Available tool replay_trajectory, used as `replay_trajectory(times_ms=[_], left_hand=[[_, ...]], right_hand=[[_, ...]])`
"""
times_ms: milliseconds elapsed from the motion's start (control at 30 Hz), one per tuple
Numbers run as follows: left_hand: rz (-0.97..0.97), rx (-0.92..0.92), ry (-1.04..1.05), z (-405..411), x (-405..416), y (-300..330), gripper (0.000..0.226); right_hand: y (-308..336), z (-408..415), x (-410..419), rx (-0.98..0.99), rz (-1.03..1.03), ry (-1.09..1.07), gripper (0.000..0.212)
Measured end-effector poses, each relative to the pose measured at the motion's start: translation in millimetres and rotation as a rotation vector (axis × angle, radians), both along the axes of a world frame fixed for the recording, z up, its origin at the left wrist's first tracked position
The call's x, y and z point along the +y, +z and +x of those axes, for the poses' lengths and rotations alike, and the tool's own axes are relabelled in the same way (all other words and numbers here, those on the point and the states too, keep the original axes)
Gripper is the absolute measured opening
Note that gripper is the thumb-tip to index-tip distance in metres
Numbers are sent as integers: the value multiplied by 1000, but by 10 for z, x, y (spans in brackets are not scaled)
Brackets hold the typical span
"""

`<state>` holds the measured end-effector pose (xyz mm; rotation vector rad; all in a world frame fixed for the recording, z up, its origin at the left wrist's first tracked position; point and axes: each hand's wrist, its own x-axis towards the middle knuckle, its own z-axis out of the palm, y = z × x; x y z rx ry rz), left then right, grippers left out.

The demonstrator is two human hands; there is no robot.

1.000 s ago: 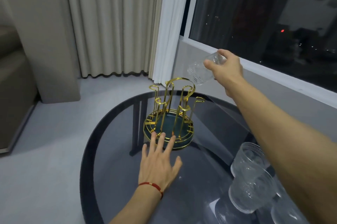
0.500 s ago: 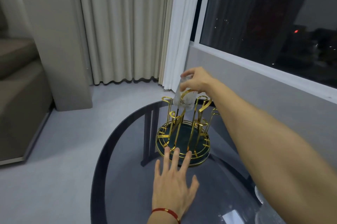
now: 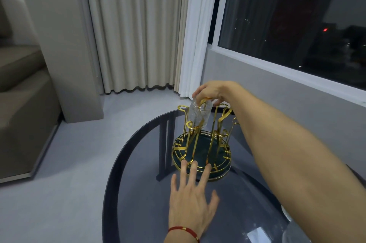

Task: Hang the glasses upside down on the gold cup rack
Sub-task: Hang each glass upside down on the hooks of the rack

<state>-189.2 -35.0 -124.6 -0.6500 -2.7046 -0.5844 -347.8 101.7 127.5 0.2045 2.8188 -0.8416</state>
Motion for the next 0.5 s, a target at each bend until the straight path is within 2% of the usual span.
replay_trajectory(times_ms=[167,233,400,500], left_hand=[[-2,7,8,33,-11,39,67],[-10,-13,3,34,-26,67,67],[-76,-51,-13,100,-44,138,70],[-105,-60,-6,163,-51,168,71]], right_hand=[[-43,302,99,432,-76,-116,38],[-45,558,119,533,-80,-149,40],[-170,1647,65,641,43,-215,52],[-364,2374,-11,629,150,-190,54]])
